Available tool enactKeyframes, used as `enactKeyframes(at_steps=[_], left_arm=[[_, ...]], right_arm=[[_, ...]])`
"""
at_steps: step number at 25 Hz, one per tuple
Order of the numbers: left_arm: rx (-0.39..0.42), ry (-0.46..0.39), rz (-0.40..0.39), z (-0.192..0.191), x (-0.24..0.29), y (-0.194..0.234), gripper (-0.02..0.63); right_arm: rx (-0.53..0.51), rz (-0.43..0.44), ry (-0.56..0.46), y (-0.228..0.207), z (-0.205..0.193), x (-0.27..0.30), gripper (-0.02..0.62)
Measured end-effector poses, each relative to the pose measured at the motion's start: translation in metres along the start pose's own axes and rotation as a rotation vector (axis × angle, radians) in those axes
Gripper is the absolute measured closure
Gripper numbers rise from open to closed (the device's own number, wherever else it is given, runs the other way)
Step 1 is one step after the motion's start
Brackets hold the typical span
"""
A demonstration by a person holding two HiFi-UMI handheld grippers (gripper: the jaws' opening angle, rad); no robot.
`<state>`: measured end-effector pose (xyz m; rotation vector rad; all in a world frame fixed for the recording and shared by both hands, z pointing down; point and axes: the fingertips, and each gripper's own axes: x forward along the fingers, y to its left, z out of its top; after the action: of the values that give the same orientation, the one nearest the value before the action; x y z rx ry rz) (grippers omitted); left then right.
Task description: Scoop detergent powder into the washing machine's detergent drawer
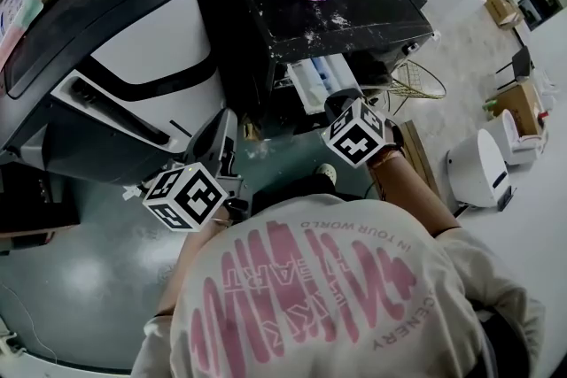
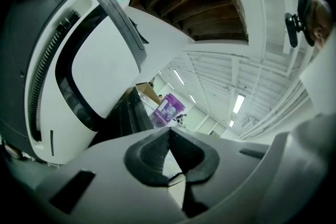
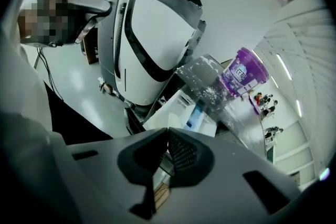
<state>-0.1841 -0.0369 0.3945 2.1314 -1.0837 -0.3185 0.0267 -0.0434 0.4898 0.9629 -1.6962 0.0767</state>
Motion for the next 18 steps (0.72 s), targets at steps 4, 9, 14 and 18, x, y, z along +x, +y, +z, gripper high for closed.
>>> enactKeyframes(at_steps=[4, 9, 14, 18], left_arm=[[-0.016, 0.002, 0.014, -0.007, -0.006, 0.002, 0.603], [-0.033, -0.019, 0.049, -0.010, -0.009, 0.004, 0.603], [-0.027, -0.053, 0.085, -0.012, -0.007, -0.008, 0.603], [-0.026, -0.073, 0.136, -0.021, -0.011, -0.020, 0.603]], right_arm=[[-0.096, -0.016, 0.013, 0.001, 0.001, 0.001, 0.594], [-0.187, -0.010, 0.007, 0.005, 0.004, 0.003, 0.594], [-0.248, 0.002, -0.019, 0.001, 0.002, 0.003, 0.594], [-0.306, 0.012, -0.046, -0.003, 0.002, -0.001, 0.594]])
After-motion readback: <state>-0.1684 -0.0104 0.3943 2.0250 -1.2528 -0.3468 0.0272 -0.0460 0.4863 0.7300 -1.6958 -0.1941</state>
